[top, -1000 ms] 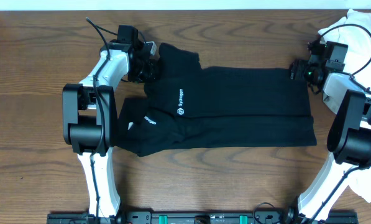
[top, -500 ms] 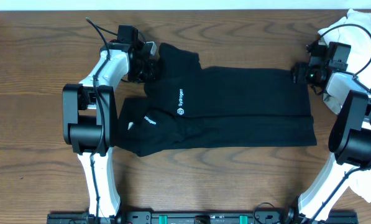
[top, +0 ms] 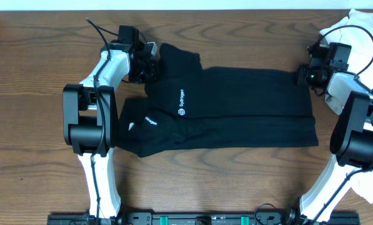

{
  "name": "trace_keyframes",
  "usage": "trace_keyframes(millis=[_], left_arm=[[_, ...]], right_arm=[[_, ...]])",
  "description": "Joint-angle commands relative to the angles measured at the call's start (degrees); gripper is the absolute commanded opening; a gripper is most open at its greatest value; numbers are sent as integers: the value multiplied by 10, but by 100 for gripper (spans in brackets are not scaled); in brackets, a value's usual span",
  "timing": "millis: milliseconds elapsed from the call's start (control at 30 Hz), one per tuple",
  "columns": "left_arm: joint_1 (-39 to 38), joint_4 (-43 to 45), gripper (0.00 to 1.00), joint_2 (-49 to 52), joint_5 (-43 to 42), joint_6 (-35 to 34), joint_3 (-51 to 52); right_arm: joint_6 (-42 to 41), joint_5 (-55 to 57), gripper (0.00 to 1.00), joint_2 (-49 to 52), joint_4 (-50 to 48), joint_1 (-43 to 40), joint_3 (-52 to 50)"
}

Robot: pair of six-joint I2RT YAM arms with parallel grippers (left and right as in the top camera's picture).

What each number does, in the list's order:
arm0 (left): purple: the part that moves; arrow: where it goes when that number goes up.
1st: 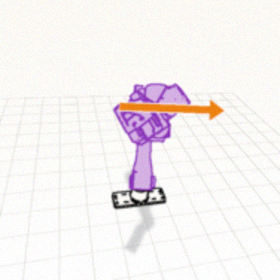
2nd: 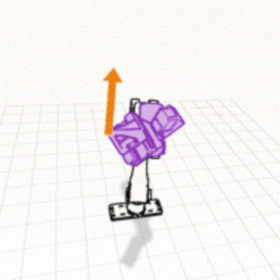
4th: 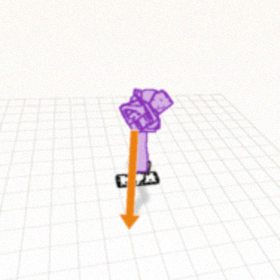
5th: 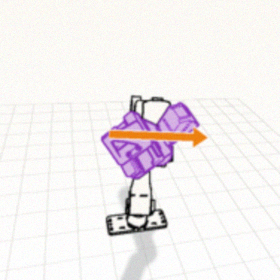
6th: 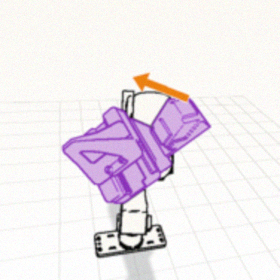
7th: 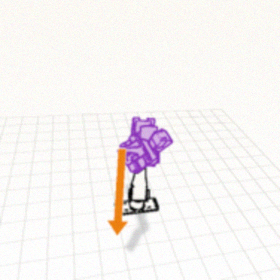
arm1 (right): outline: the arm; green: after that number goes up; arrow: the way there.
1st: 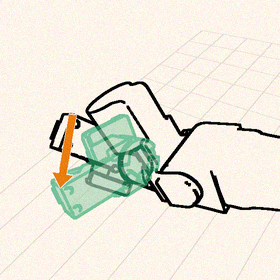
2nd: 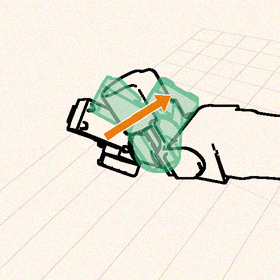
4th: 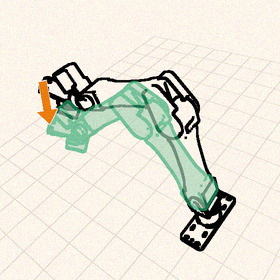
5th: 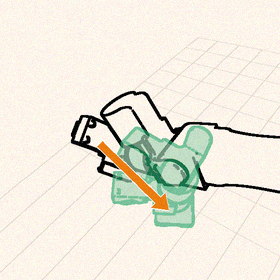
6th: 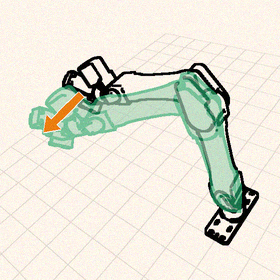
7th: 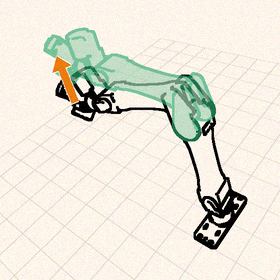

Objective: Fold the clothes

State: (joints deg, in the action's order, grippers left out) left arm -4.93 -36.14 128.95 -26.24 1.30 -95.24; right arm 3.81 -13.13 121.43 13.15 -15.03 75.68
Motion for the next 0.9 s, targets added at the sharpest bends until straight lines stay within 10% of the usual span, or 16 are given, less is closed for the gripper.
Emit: trace_keyframes(millis=[0, 867], left_arm=[[2, -10, 6, -24, -1, -1, -3], [4, -276, 6, -170, 81, -1, -2]], right_arm=[[-30, 48, 1, -18, 29, 3, -29], [-68, 134, 1, -205, 344, 3, -29]])
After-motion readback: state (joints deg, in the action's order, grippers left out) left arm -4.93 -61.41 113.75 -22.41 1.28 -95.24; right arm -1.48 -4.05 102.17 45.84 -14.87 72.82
